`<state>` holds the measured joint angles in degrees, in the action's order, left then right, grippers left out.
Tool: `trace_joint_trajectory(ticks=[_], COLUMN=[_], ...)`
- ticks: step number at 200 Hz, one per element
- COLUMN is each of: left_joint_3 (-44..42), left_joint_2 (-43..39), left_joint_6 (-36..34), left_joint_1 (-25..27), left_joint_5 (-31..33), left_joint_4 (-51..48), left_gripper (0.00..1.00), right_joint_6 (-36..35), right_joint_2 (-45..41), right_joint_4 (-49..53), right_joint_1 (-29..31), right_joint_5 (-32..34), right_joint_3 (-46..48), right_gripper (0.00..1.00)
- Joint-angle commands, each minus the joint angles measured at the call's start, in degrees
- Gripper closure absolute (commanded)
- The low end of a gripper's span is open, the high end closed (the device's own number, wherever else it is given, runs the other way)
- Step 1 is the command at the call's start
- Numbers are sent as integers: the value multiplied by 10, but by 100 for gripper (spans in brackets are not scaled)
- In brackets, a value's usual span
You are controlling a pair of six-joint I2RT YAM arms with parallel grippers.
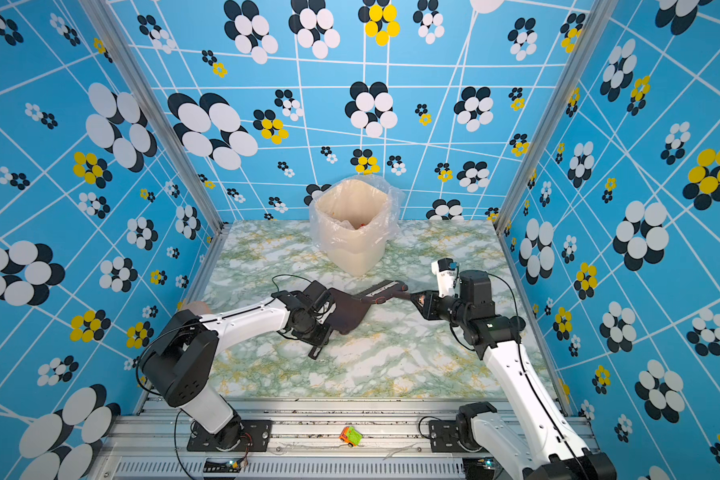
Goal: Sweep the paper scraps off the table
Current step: 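Lay the dustpan and brush on the table with both grippers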
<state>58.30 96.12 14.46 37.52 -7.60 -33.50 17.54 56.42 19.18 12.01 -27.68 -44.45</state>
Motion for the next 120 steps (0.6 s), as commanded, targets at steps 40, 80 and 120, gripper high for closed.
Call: trace_joint_trajectory(ticks=[40,80,120], left_joint_3=[41,61,65], left_joint_2=[28,41,24], left_joint_6=[-3,-8,2], left_joint_1=[27,45,51], left_joint_5=[22,45,46], left_joint_4=[7,-12,-15], left_gripper=[66,43,1], right_joint_6=[-22,-40,-63], right_joint_2=[89,106,105], right_joint_4=[-111,-110,-85], right_joint_1=[83,87,87], right_joint_5=[89,116,136], right_joint_3=[18,29,41], right_gripper=[100,94,78])
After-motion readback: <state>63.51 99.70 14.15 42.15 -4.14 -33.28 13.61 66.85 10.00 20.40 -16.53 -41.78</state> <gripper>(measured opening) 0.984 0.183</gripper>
